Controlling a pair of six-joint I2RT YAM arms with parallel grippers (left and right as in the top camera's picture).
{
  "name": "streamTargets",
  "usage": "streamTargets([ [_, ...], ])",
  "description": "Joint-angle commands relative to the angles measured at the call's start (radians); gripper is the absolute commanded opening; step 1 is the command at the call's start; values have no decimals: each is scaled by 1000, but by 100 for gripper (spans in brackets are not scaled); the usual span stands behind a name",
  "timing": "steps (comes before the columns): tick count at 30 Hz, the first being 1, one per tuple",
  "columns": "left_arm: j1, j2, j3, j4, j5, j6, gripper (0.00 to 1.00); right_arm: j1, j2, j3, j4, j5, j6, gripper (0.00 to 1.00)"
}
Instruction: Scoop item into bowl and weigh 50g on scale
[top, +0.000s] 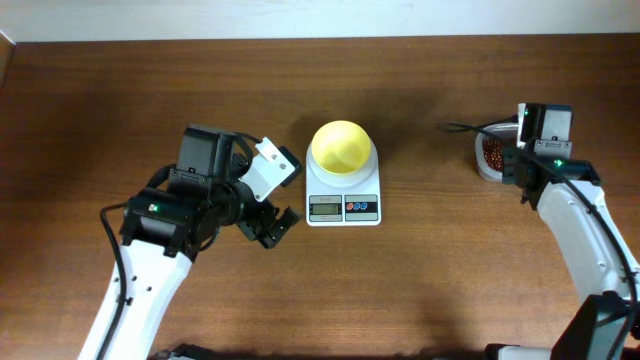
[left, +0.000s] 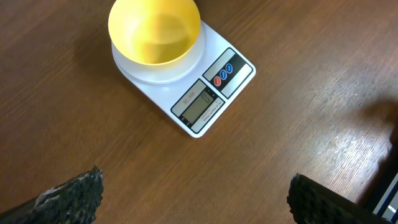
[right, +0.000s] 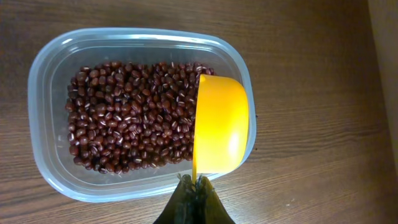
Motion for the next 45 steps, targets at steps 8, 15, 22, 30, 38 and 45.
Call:
streamTargets([
  [8,4,-4,21,2,3,13,99,-3,86,15,22,71,0,4],
  [15,4,-4,21,2,3,13,99,-3,86,15,43,85,38,4],
  [22,4,-4,21,2,3,13,99,-3,86,15,41,36,76,4],
  [30,4,-4,21,2,3,13,99,-3,86,15,16,-134,162,4],
  [38,4,-4,21,2,3,13,99,-9,86,15,-6,-304,182,4],
  [45,4,-4,21,2,3,13,99,-160,86,15,-39,-626,240,4],
])
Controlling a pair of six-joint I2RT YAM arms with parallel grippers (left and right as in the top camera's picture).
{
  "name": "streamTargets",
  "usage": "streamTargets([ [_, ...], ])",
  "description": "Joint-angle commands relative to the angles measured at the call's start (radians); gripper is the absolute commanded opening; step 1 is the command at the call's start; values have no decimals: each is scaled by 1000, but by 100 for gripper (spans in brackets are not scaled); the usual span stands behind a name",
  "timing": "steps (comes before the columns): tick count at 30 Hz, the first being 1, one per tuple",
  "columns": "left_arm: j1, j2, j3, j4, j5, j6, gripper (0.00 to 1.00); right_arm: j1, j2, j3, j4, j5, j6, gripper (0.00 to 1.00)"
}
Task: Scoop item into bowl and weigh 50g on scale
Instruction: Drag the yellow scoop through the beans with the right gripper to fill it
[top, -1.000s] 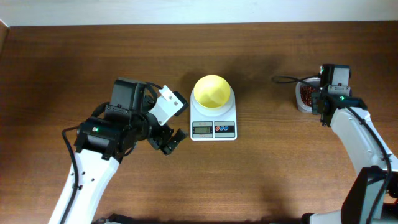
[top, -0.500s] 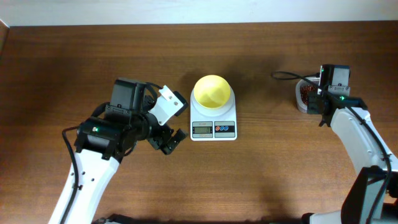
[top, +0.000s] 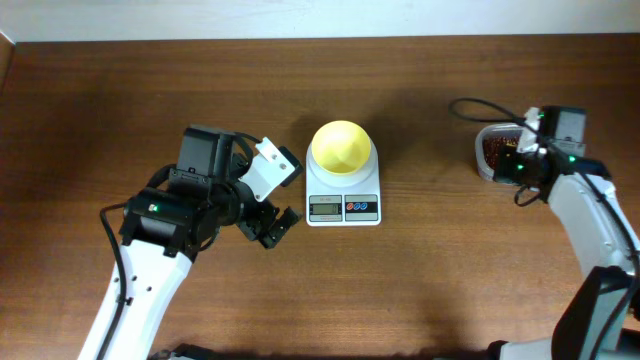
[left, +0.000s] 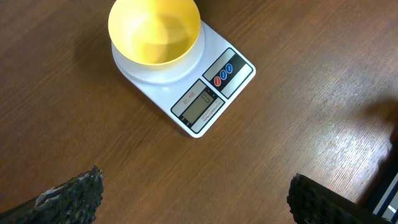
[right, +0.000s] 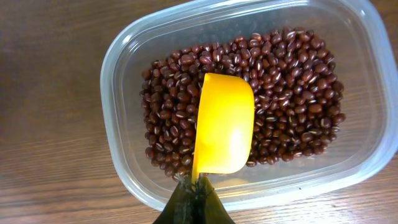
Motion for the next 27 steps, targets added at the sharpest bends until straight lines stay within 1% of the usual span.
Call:
streamTargets([
  [1,4,-4,21,2,3,13,98,-69,8,9,-27,-208,58,4],
  [2,4,-4,21,2,3,13,99,-87,8,6,-31,-223,80,4],
  [5,4,-4,21,2,3,13,99,-114,27,5,-35,-291,87,4],
  [8,4,-4,21,2,3,13,99,-114,98,5,-36,-359,88,4],
  [11,4,-4,21,2,3,13,99,-114,162,5,-36,-360,88,4],
  [18,4,-4,21,2,3,13,99,-125,163,6,-71,-360,88,4],
  [24,4,-4,21,2,3,13,99,-228,163,6,-109,-357,87,4],
  [27,4,-4,21,2,3,13,99,-279,163,6,-112,-397,87,4],
])
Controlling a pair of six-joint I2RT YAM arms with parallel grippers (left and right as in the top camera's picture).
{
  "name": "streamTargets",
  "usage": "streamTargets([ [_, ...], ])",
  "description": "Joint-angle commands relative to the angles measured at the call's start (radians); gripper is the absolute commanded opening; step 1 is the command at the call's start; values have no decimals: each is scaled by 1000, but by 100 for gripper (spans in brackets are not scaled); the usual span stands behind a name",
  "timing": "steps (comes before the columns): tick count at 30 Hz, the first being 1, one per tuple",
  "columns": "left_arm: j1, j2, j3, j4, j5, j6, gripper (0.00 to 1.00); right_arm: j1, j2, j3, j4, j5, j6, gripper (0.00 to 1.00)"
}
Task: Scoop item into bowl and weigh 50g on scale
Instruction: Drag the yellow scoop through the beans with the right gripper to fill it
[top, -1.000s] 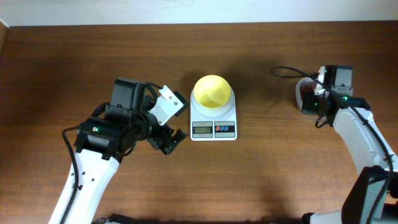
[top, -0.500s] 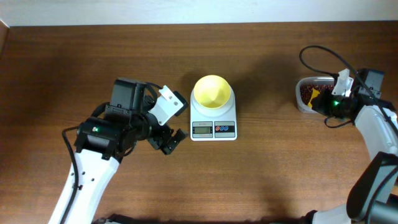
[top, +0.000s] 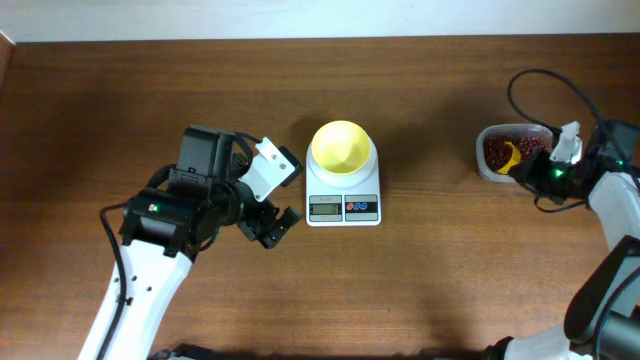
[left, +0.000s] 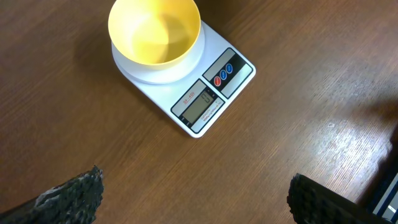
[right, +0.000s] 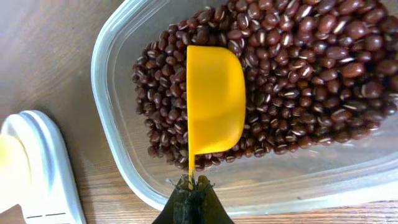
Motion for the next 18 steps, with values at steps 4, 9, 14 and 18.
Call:
streamTargets([
  [4,4,-4,21,2,3,13,99,-47,44,-34,-40,-22,8,4],
  [9,4,-4,21,2,3,13,99,-65,44,-34,-40,-105,8,4],
  [14,4,-4,21,2,3,13,99,-104,44,-32,-30,-162,-2,4],
  [18,4,-4,21,2,3,13,99,-105,43,-32,-9,-209,-49,4],
])
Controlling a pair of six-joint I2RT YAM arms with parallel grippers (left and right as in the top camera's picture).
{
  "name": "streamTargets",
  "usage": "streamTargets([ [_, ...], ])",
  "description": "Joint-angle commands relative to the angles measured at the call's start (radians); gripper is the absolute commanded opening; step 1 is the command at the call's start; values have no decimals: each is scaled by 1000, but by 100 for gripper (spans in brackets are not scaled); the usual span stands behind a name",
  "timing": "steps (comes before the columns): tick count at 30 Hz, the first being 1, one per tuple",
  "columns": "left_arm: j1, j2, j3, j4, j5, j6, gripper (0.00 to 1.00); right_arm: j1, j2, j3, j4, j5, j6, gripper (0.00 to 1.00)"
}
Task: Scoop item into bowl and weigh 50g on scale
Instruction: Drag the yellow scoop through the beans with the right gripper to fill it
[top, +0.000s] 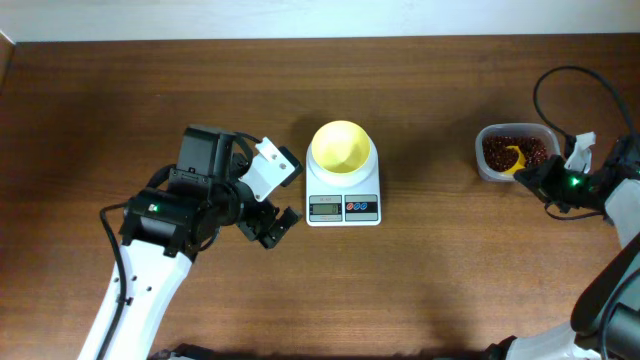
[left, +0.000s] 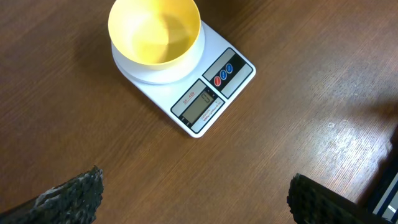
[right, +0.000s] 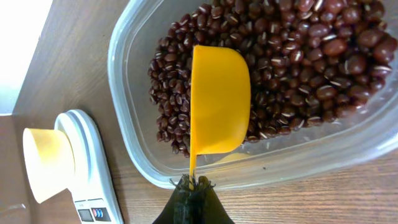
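Note:
An empty yellow bowl (top: 342, 146) sits on the white scale (top: 343, 196) at the table's middle; the left wrist view shows the bowl (left: 155, 31) and scale (left: 202, 93) too. A clear tub of red beans (top: 513, 152) stands at the right. My right gripper (right: 193, 185) is shut on the thin handle of a yellow scoop (right: 219, 106), whose bowl lies turned on its side among the beans (right: 298, 68). The left gripper (left: 193, 199) hangs open over bare wood left of the scale.
The wooden table's far edge (top: 320, 40) meets a white wall. The right arm's black cable (top: 560, 85) loops above the bean tub. In the right wrist view the scale with the bowl (right: 65, 155) shows at the left.
The right arm has swung further out to the right and its wrist has tilted a little. The scoop remains in the beans. The left arm and the scale have not moved.
First the right gripper held the scoop at the tub's right rim, seen from straight above. Then the scoop was over the middle of the beans. Since then the wrist has turned and the arm has shifted right, the scoop lying in the beans. The left arm stayed still.

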Motion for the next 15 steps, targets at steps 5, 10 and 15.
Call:
streamTargets([
  [5,4,-4,21,2,3,13,99,-8,-5,-22,89,-20,-26,4],
  [10,4,-4,21,2,3,13,99,-8,-45,-22,96,-19,-24,4],
  [15,4,-4,21,2,3,13,99,-8,-45,-22,62,-20,-21,4],
])
